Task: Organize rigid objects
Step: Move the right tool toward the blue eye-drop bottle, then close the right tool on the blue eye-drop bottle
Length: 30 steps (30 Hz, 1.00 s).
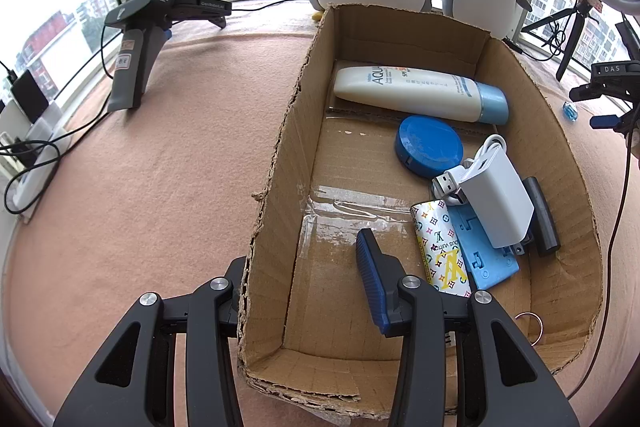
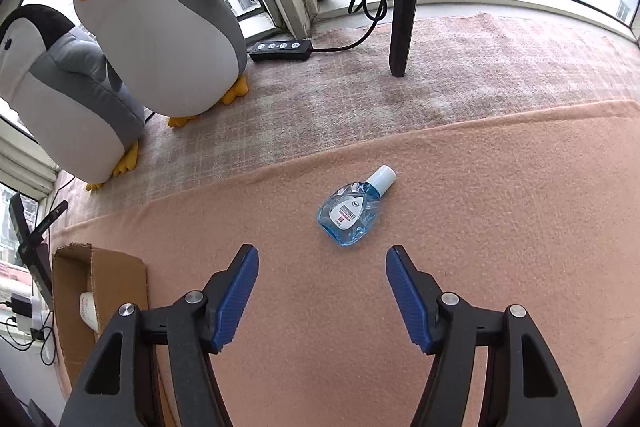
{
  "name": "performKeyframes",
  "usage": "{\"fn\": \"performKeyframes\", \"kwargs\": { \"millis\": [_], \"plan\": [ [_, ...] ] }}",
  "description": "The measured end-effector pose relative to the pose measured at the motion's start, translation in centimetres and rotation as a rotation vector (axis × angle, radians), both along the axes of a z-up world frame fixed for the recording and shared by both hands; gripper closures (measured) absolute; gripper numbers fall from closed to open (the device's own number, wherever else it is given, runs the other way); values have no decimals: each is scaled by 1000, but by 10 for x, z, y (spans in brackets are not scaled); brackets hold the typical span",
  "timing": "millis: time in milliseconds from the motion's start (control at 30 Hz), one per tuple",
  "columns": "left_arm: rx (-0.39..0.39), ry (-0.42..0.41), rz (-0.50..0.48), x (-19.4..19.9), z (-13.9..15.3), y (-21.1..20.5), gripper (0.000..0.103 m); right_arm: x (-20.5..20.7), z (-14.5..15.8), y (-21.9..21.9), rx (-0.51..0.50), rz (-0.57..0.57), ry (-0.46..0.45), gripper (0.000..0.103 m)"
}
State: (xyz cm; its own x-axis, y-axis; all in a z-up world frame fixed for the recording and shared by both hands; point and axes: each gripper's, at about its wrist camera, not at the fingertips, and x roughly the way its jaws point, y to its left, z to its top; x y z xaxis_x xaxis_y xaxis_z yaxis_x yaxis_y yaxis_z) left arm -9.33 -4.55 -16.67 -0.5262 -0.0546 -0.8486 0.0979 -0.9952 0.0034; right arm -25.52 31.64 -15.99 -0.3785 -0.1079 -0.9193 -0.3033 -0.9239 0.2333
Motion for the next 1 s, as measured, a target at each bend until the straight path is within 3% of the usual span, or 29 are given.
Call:
{"fn": "performKeyframes", "kwargs": {
  "millis": [333,600,1000],
  "plan": [
    [3,-1,2,0,1,-1,61,-29,-18,4,42,-55,-53,54],
    [3,-1,3,0,1,-1,61,-38,-22,2,112,-48,-78,70],
    [9,-1,4,-1,0,-1,61,-19,-22,-6,95,19,-61,70]
  ]
}}
